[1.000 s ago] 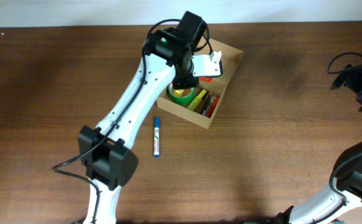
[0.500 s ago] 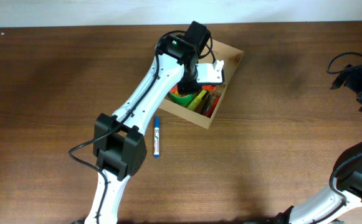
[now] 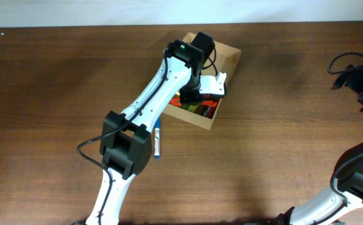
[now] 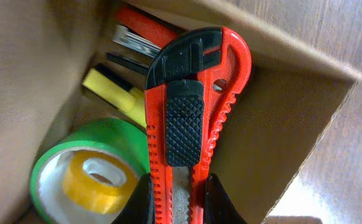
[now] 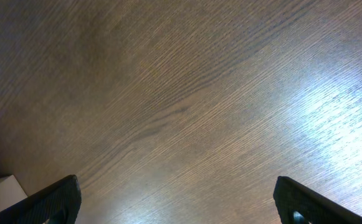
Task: Pack container
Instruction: 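Lower the box cutter into the box with the left gripper, then open the left gripper and lift it out of the box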
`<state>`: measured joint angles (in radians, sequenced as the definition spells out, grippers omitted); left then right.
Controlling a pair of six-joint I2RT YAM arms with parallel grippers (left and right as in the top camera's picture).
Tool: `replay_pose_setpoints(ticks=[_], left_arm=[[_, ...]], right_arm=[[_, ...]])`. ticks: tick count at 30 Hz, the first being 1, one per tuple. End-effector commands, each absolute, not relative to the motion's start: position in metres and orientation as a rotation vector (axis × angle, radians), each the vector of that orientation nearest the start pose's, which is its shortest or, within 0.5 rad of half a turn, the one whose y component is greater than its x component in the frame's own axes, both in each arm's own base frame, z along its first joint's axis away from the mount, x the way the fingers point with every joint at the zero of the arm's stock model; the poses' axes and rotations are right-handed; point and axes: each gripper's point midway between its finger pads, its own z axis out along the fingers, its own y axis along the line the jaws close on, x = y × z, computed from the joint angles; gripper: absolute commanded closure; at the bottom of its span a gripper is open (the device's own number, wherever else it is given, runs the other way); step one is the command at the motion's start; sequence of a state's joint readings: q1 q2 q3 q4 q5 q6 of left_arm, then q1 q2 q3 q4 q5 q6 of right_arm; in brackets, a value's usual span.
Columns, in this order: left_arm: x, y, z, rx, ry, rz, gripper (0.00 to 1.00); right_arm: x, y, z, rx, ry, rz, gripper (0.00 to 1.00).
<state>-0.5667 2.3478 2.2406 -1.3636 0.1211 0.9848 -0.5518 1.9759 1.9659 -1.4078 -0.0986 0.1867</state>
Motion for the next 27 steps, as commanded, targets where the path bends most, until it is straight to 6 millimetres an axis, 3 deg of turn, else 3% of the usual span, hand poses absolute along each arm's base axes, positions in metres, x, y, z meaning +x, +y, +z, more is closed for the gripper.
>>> replay_pose_setpoints(ticks=[1, 9, 19, 27], left_arm=[[0.393, -0.280, 0.092, 2.133, 2.120, -0.175, 0.98], [0.403, -0.276, 0.090, 2.105, 2.120, -0.149, 0.98], [0.396, -0.270, 0.049, 2.169, 2.208, -0.194, 0.98], [0.396, -0.270, 0.047, 2.170, 2.209, -0.195, 0.98]], right_arm=[[0.356, -0.200, 0.167, 1.072, 2.784, 0.099, 0.01], [0.356, -0.200, 0.167, 1.072, 2.784, 0.099, 0.01], [0.356, -0.200, 0.167, 1.072, 2.784, 0.099, 0.01], [0.356, -0.200, 0.167, 1.072, 2.784, 0.099, 0.01]])
